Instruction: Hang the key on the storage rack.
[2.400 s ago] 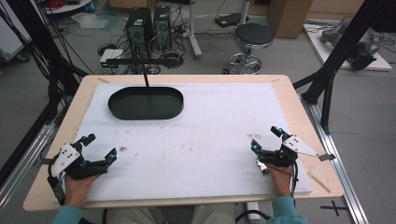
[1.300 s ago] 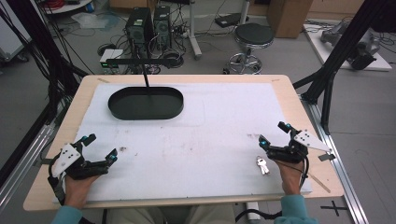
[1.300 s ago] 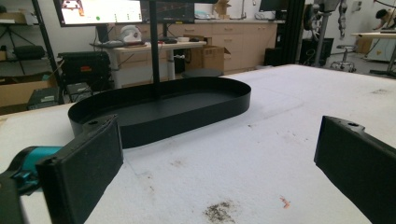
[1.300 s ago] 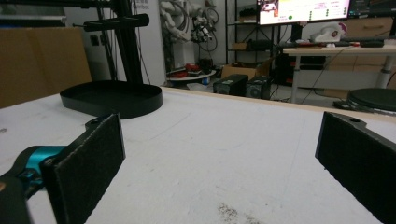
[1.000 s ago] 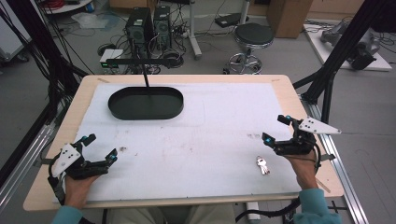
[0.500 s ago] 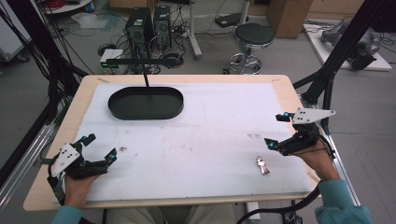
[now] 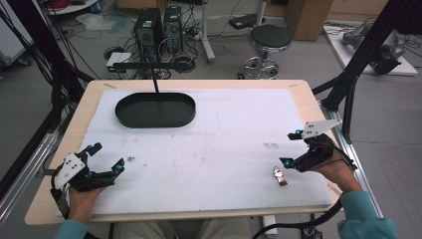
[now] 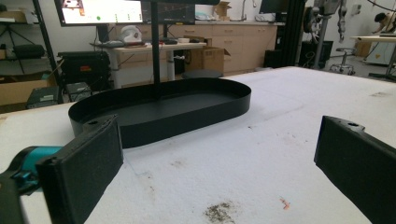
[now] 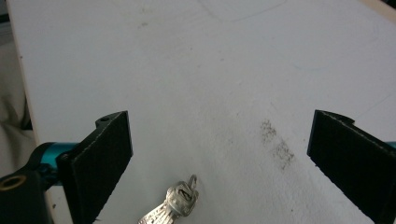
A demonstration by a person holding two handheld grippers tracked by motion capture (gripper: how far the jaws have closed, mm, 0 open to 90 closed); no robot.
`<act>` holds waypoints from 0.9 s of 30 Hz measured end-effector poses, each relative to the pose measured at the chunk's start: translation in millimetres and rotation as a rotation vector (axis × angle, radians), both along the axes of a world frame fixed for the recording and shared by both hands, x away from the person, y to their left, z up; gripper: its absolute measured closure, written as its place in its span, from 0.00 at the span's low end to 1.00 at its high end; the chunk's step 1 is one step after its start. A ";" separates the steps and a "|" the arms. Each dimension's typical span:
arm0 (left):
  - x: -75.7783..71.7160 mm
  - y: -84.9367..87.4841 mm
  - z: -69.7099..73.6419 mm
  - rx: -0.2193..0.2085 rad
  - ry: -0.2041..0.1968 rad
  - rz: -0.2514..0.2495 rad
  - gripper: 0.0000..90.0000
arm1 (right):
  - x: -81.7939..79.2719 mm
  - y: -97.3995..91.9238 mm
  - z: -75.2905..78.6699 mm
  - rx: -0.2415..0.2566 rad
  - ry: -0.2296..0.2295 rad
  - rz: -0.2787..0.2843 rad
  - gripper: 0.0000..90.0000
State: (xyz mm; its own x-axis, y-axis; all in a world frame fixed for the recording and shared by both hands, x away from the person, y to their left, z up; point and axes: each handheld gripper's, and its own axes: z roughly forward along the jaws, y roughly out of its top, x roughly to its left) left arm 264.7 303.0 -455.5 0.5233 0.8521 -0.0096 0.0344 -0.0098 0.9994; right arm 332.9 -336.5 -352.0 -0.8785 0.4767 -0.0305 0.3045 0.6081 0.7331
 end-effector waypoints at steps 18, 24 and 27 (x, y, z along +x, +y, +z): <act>-0.4 -0.3 0.0 0.004 -0.003 -0.001 0.02 | 6.9 12.9 -27.5 -0.166 0.151 0.023 0.07; -0.2 -0.3 0.1 0.005 -0.002 -0.001 0.02 | 8.3 14.1 -30.2 -0.193 0.190 0.035 0.18; -0.2 -0.3 0.0 0.006 -0.003 -0.001 0.02 | 9.3 15.4 -31.8 -0.208 0.207 0.034 0.24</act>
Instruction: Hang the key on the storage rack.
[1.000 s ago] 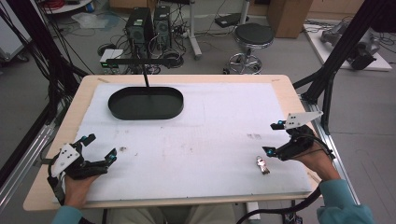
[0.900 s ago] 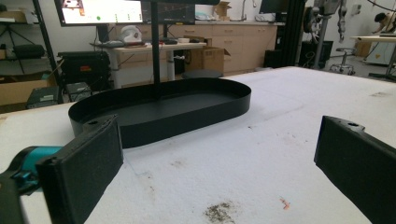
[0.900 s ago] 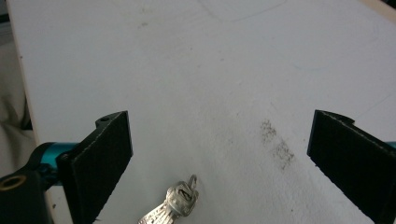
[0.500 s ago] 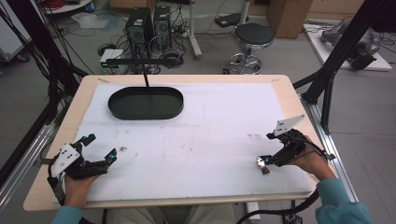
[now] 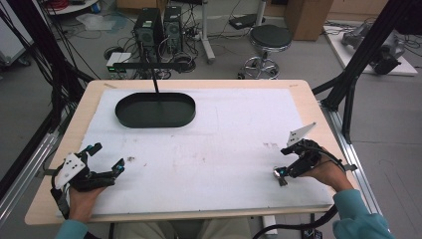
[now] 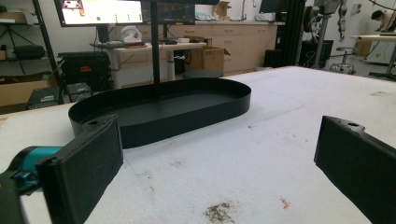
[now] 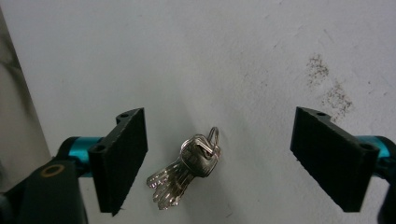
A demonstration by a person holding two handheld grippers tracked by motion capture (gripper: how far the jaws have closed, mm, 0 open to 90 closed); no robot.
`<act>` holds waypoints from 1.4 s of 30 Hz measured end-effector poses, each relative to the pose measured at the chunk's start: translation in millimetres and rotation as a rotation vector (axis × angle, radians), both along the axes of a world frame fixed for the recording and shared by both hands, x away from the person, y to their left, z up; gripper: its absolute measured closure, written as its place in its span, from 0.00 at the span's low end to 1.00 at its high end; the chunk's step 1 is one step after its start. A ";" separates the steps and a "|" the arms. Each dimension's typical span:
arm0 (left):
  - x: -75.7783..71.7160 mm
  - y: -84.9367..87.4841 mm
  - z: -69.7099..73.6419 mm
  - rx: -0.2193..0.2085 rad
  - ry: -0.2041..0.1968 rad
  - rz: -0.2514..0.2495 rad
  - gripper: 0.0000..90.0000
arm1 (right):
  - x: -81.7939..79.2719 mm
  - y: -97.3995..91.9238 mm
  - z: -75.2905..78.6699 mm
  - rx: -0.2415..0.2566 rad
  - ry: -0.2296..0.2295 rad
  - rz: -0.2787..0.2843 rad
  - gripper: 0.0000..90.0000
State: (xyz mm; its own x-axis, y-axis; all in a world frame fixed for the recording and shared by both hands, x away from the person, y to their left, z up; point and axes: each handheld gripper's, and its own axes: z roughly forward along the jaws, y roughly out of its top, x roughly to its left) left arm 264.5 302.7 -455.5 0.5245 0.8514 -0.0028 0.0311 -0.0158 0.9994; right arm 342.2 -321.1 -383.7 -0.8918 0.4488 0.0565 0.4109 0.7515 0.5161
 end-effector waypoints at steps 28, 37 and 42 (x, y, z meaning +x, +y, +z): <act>0.3 -0.1 0.3 0.005 0.005 0.004 0.02 | 10.4 8.3 -8.6 -0.092 0.162 -0.077 0.73; 0.3 -0.2 0.2 0.003 0.004 0.003 0.02 | 13.6 14.1 -9.1 -0.128 0.186 -0.089 0.77; 0.3 -0.2 0.2 0.003 0.005 0.003 0.02 | 14.8 14.9 -10.0 -0.134 0.192 -0.076 0.78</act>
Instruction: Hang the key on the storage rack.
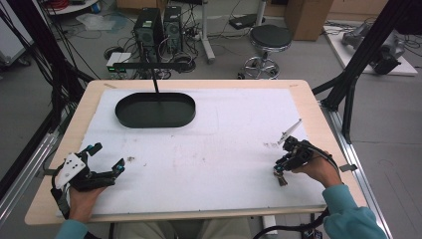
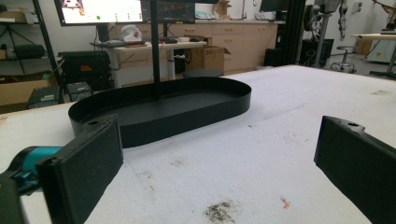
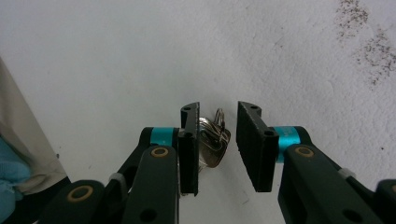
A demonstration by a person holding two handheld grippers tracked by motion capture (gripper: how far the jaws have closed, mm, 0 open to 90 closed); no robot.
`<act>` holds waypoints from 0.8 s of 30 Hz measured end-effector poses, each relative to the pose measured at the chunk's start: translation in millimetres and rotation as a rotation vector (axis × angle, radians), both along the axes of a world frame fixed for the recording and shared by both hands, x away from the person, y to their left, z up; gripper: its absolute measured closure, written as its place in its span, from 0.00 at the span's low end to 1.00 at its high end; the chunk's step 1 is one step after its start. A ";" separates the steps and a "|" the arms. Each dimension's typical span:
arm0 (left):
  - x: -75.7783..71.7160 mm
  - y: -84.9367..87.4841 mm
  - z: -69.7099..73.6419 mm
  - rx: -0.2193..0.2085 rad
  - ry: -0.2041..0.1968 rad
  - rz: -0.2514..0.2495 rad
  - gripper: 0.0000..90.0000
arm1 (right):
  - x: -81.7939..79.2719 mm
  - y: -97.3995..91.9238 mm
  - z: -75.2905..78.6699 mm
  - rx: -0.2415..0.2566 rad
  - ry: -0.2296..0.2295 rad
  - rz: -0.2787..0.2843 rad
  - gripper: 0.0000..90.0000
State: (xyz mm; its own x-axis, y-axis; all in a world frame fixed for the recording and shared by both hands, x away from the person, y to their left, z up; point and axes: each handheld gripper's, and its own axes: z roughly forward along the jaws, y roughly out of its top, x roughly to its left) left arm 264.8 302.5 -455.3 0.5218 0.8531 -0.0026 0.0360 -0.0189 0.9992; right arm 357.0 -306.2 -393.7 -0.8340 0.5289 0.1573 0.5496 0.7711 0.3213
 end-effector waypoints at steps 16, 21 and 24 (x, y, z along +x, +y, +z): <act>0.0 0.0 0.1 0.002 -0.001 -0.001 0.02 | 0.6 2.7 -1.9 -0.033 0.018 0.024 0.88; -0.1 0.0 0.1 0.001 0.001 -0.002 0.02 | -0.3 3.8 -1.9 -0.057 0.015 0.037 0.97; 0.0 -0.1 0.1 0.002 -0.001 -0.001 0.02 | -0.2 4.0 -2.2 -0.060 0.012 0.038 0.97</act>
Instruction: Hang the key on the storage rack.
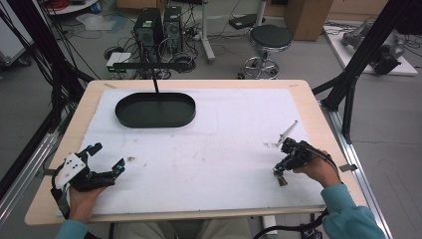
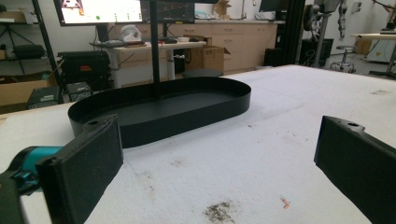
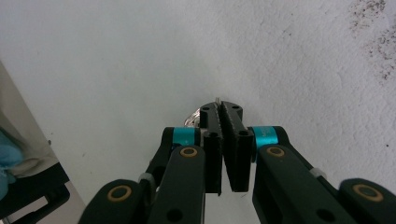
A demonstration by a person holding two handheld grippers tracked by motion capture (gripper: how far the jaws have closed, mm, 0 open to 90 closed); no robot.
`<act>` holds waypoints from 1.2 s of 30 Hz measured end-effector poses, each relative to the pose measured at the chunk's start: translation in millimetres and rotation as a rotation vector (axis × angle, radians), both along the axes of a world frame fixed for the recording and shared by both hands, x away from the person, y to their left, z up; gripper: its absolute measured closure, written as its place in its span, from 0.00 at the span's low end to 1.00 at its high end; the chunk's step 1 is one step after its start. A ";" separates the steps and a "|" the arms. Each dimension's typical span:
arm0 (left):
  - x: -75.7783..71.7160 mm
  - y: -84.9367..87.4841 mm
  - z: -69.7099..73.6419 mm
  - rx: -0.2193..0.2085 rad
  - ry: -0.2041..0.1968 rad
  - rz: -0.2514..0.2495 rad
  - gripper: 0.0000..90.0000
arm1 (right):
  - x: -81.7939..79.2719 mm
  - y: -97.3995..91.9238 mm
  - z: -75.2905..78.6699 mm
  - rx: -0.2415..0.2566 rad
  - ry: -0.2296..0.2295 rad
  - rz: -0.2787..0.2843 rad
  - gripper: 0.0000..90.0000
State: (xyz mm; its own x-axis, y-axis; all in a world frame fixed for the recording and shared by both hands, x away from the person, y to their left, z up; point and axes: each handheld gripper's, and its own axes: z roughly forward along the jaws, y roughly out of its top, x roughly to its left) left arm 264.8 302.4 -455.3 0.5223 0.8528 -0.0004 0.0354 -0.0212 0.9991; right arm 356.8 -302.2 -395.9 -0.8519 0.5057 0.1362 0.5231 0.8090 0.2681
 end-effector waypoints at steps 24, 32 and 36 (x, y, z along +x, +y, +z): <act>0.3 -0.4 0.0 -0.002 0.002 0.003 0.02 | 0.9 7.7 5.8 -0.008 0.018 -0.017 1.00; 0.5 0.1 0.1 -0.004 0.006 0.002 0.02 | 0.4 6.9 10.1 0.046 0.007 -0.025 1.00; 0.8 0.2 0.1 -0.009 0.008 0.002 0.02 | -1.0 5.8 16.3 0.099 -0.020 -0.036 1.00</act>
